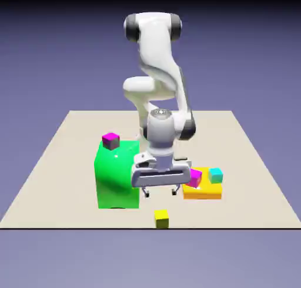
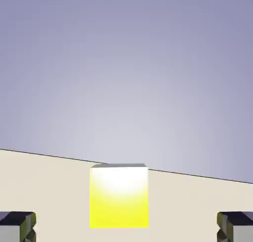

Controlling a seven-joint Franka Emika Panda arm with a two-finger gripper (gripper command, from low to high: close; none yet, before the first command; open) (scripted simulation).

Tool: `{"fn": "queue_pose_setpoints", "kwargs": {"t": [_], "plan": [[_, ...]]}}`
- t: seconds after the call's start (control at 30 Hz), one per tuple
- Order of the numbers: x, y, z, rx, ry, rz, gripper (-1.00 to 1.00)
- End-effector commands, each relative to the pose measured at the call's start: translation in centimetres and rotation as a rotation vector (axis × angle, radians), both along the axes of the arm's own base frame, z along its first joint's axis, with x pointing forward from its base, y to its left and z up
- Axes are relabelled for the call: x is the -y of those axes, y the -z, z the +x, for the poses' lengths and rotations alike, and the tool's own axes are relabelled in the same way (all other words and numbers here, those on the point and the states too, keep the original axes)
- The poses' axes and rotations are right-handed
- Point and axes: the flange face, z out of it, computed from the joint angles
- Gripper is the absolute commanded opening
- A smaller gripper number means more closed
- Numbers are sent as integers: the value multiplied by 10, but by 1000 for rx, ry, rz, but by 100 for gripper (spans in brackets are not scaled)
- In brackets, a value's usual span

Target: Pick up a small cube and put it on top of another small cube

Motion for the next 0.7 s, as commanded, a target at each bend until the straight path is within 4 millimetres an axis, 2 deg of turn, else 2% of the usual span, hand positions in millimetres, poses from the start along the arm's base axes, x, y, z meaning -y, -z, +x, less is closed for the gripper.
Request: {"fn": "queue_pose_setpoints", "kwargs": {"t": [0.0,0.03,0.2,0.23,0.27,0.43,0.53,0.67], "plan": [[-1,8,1,-18,-2,-1,0],[-1,8,1,-18,-2,-1,0],[-1,78,1,-18,-2,-1,0],[-1,78,1,-18,-2,-1,-100],[-1,78,1,-18,-2,-1,-100],[-1,7,1,-17,-2,-1,-100],[-5,-44,6,59,27,14,-100],[16,-103,-1,106,159,23,-100]]}}
